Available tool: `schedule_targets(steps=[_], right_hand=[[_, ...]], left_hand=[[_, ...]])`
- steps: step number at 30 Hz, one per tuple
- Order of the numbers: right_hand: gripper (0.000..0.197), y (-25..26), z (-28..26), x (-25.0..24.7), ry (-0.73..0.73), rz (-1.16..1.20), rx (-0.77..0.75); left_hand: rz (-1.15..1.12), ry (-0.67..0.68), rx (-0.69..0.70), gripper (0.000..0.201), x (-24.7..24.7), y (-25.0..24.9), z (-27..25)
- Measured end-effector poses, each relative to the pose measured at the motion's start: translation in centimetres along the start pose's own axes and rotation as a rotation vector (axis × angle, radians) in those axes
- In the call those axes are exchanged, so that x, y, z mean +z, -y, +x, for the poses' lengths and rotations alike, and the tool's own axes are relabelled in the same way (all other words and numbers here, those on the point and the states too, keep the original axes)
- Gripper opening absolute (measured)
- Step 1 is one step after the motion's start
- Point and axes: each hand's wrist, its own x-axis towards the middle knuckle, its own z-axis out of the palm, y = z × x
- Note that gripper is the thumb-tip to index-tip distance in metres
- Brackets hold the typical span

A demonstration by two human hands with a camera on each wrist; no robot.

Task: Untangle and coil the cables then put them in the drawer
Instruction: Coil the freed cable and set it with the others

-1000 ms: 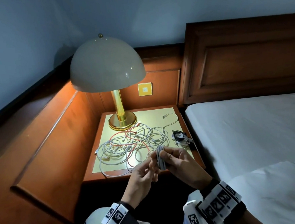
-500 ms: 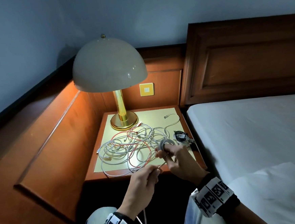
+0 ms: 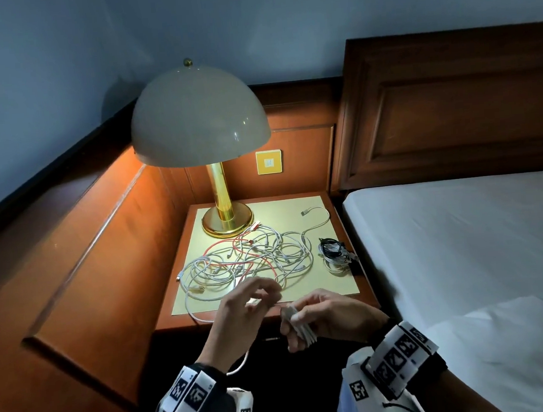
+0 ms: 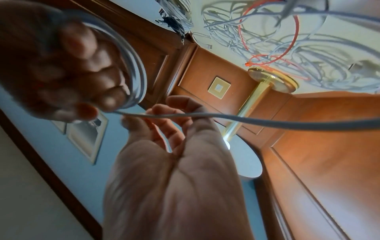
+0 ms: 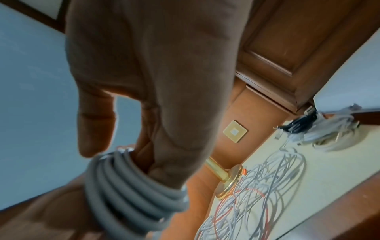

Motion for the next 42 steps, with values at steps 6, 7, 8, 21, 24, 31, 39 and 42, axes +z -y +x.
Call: schedule_targets(steps=[6,7,8,21,24,31,39,42], right_hand=[[0.015,0.3,0.0,1.9,0.062,0.244,-0.064],[0.016,0.3,0.2,2.0,0.039,0.289,-0.077],[0.017,0.3,0.3,1.9,0.004,0.345,-0.082],[0.016,-0.4,0.2,1.1,-0.292,0.473,-0.074],[0.012,-0.1,0.2,1.9,-0.409,0.448,-0.101],[0.019,-0.7,1.4,2.4,-0.652,0.482,-0.162],[0.015,-2.6,1.5,1.6,-0.695,0.361,-0.175],[0.018,-2.9,0.9,1.0,-0.706,0.255,-0.248]], left_hand=[[-0.266,0.023,-0.135,0.018,0.0,-0.2,-0.5],[-0.320,-0.004,-0.162,0.022,0.2,-0.2,-0.7],[-0.399,-0.016,-0.203,0.026,0.4,-0.2,-0.8],[-0.483,0.002,-0.236,0.058,3.6,0.5,-1.6],[-0.382,-0.057,-0.203,0.065,4.2,0.4,-1.4],[-0.252,-0.121,-0.194,0.060,4.8,0.3,-1.0],[-0.110,-0.128,-0.157,0.055,4.6,0.2,-1.4],[-0.079,-0.141,-0.148,0.044,4.2,0.2,-1.6]])
